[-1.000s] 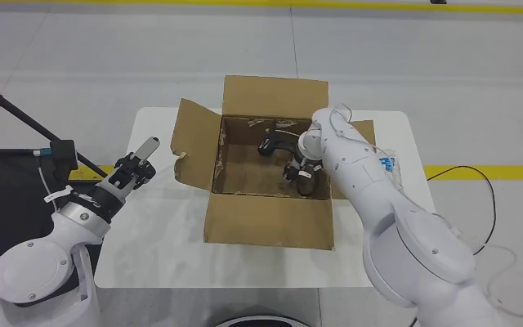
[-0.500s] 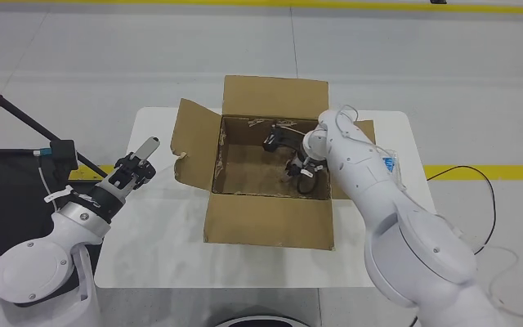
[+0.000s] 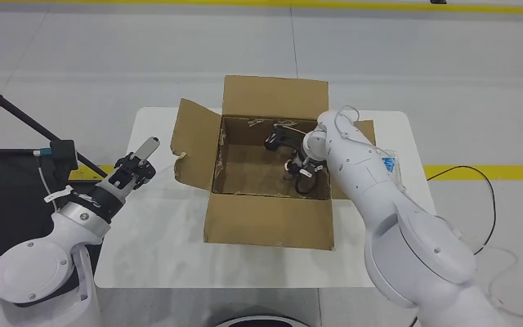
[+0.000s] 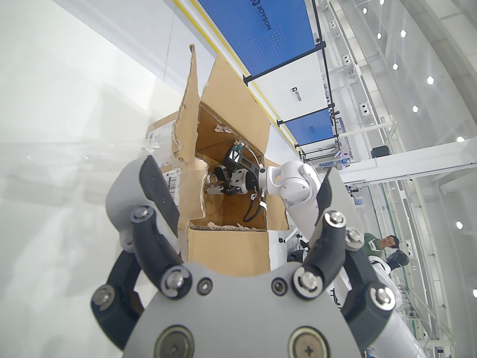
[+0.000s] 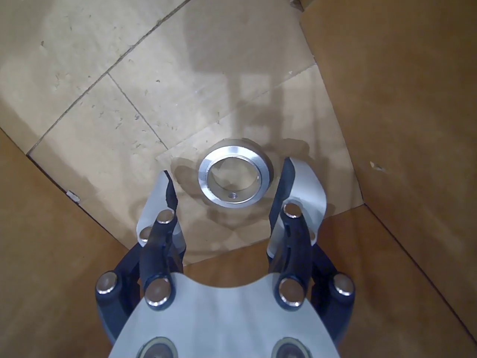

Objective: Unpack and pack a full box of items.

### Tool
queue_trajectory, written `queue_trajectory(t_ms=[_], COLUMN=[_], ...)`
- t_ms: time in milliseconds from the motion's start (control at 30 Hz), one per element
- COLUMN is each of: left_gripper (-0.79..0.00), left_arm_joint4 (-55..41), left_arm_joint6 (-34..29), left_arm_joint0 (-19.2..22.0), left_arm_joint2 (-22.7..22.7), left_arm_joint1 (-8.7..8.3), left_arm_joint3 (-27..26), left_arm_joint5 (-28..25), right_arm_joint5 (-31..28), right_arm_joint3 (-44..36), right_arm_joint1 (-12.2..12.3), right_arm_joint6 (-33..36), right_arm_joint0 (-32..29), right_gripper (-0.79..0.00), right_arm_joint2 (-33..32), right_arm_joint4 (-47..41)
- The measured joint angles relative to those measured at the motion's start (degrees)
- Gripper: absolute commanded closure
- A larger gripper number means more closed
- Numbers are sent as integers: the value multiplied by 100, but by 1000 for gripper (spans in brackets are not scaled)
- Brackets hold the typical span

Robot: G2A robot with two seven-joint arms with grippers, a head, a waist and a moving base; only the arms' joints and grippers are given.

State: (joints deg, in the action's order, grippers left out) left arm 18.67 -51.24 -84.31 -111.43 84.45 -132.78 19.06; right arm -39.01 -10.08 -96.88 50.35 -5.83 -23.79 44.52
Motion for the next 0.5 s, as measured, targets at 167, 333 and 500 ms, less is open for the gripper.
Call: queue_trajectory(t_ms=[167,333,500], left_gripper=[-785,-785,-785], left_arm_joint4=[0,0,0], left_arm_joint6=[0,0,0], left_arm_joint0=[0,0,0], left_arm_joint2=[0,0,0], left_arm_joint1=[0,0,0], left_arm_joint3=[0,0,0], left_arm_joint5=[0,0,0], right_arm_joint5=[-97,-377,-252], right_arm_joint3=[-13,-22,11], right_arm_joint1=[2,12,48], right_arm_joint6=[11,28,-243], right_arm_joint0=[-21,-7,63], right_gripper=[-449,-502,-483], right_arm_joint2=[-29,-87,-141], right_arm_joint4=[0,-81,-72])
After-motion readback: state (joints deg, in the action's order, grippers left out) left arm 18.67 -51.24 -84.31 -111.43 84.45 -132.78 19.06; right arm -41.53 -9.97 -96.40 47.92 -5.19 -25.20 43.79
